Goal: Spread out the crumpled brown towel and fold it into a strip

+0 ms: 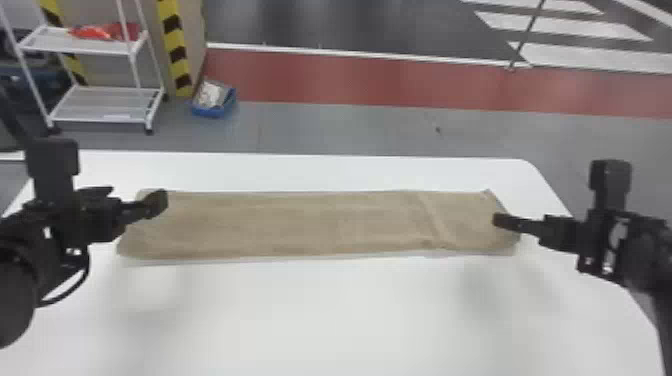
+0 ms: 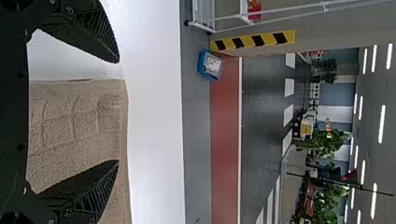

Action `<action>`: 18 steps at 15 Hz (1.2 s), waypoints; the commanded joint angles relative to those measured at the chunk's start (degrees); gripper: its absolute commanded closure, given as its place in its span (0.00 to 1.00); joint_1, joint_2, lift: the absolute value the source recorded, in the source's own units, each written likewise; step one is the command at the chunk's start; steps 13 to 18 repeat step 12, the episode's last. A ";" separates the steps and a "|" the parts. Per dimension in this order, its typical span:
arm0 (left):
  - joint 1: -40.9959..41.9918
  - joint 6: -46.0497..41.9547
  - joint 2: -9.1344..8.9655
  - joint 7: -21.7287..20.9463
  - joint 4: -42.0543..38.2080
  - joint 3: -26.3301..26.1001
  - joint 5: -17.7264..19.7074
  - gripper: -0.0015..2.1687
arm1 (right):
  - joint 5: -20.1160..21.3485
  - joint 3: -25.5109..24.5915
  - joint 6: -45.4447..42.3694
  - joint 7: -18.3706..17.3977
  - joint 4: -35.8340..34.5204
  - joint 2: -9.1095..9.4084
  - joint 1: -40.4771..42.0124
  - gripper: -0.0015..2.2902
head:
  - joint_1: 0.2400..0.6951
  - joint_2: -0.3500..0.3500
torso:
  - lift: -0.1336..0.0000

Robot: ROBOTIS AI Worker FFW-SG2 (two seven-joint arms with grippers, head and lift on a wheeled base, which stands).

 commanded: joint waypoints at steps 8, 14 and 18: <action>-3.24 0.59 -0.52 -0.09 3.78 -1.73 -1.59 0.06 | -0.96 -2.45 0.53 4.90 4.64 -1.75 -5.10 0.00 | 1.00 0.29 | 0.13; -3.86 0.59 -0.52 -0.09 4.57 -1.99 -1.59 0.06 | -2.19 -3.59 2.29 4.90 6.66 -1.84 -6.50 0.00 | 1.00 0.27 | 0.13; -3.86 0.59 -0.52 -0.09 4.57 -1.99 -1.59 0.06 | -2.19 -3.59 2.29 4.90 6.66 -1.84 -6.50 0.00 | 1.00 0.27 | 0.13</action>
